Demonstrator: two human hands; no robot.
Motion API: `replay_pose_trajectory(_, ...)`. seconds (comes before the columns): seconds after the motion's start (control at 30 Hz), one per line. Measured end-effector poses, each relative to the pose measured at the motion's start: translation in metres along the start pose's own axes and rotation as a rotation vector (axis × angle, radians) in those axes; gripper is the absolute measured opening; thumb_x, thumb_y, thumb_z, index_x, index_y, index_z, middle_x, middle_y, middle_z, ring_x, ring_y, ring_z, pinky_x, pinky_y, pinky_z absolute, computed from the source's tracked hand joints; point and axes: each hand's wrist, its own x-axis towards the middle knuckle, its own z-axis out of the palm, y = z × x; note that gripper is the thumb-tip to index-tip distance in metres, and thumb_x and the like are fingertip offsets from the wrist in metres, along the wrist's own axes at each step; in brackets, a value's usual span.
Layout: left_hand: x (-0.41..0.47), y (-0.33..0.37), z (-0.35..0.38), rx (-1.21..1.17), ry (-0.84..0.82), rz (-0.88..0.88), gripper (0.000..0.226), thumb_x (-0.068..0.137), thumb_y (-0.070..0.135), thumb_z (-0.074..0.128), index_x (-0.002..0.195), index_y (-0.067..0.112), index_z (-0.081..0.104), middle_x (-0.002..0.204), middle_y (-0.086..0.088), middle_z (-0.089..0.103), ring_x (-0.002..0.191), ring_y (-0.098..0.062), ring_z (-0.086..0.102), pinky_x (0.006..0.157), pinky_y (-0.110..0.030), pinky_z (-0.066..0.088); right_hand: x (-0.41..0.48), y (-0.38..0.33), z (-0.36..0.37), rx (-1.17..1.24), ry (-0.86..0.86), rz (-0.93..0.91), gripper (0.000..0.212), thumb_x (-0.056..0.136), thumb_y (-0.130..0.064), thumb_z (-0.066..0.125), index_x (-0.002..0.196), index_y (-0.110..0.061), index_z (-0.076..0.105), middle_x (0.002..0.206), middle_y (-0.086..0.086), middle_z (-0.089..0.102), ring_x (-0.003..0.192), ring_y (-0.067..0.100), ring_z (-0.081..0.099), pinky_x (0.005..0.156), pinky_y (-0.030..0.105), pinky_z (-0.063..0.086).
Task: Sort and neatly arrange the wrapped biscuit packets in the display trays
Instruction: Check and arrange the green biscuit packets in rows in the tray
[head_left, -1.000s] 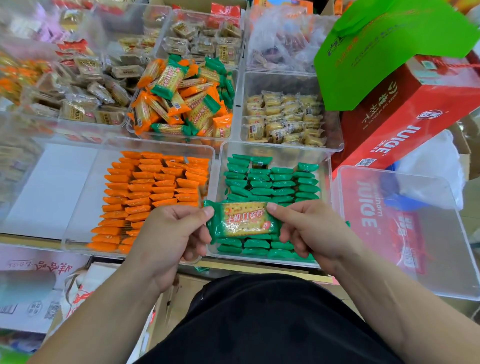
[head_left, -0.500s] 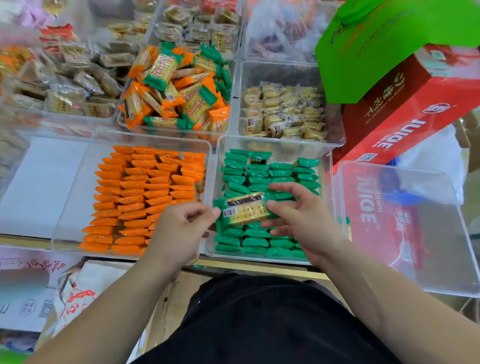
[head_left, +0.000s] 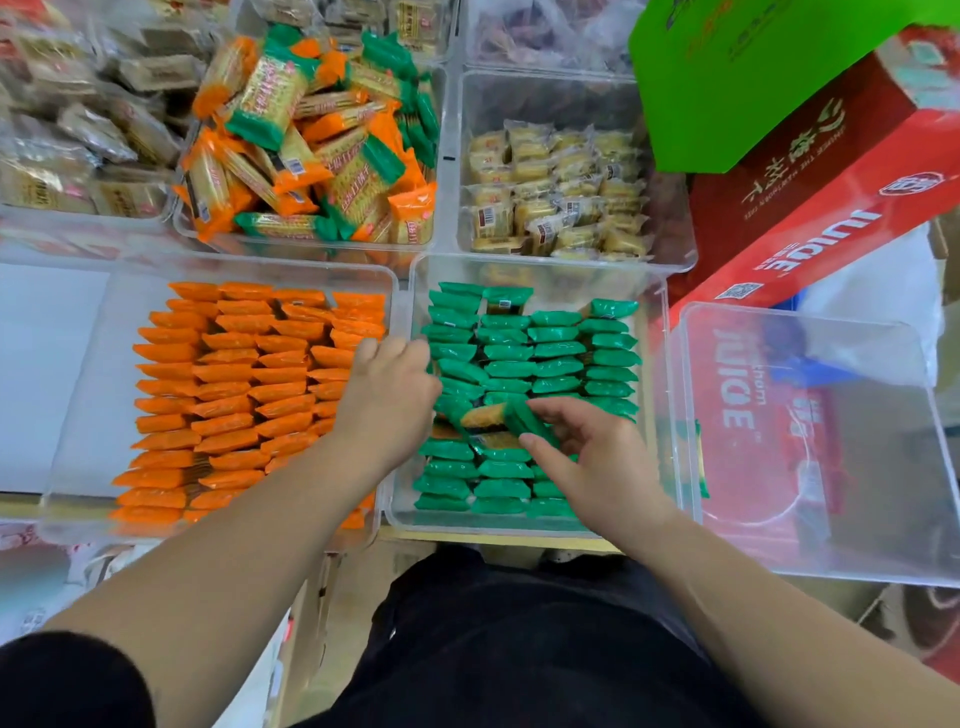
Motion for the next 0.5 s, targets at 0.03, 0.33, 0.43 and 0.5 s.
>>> replay_pose_trajectory(0.03, 0.004, 0.002, 0.001, 0.023, -0.018, 0.010, 0.011, 0.062, 0.015, 0.081, 0.066, 0.020, 0.072, 0.079, -0.001, 0.047, 0.087, -0.029, 0.045, 0.073, -0.041, 0.024, 0.001, 0.000, 0.001, -0.028, -0.017, -0.047, 0.029, 0.085, -0.019, 0.079, 0.113, -0.021, 0.074, 0.088, -0.025, 0.066, 0.080, -0.006, 0.061, 0.074, 0.008, 0.046)
replay_pose_trajectory(0.33, 0.021, -0.004, -0.001, 0.067, -0.038, 0.014, 0.013, 0.071, 0.010, 0.076, 0.065, 0.019, 0.069, 0.073, 0.003, 0.044, 0.087, -0.027, 0.040, 0.072, -0.040, 0.020, 0.017, -0.009, 0.019, -0.271, -0.157, -0.280, 0.032, 0.084, -0.016, 0.077, 0.115, -0.011, 0.073, 0.108, 0.002, 0.074, 0.094, 0.012, 0.065, 0.085, 0.018, 0.046)
replay_pose_trajectory(0.43, 0.016, -0.013, -0.007, 0.043, 0.016, -0.032, 0.011, 0.069, 0.013, 0.081, 0.067, 0.020, 0.073, 0.073, 0.003, 0.051, 0.087, -0.028, 0.041, 0.070, -0.038, 0.017, 0.024, -0.014, 0.023, -0.336, -0.235, -0.269, 0.033, 0.087, -0.017, 0.073, 0.120, -0.011, 0.071, 0.112, 0.007, 0.074, 0.103, 0.025, 0.069, 0.090, 0.036, 0.056)
replay_pose_trajectory(0.5, 0.010, -0.016, -0.014, -0.036, 0.093, -0.066, 0.008, 0.072, 0.012, 0.079, 0.070, 0.019, 0.076, 0.075, 0.002, 0.053, 0.087, -0.029, 0.044, 0.070, -0.038, 0.019, 0.029, -0.014, 0.033, -0.386, -0.278, -0.277, 0.032, 0.088, -0.015, 0.072, 0.120, -0.011, 0.071, 0.112, 0.009, 0.073, 0.104, 0.030, 0.068, 0.090, 0.043, 0.056)
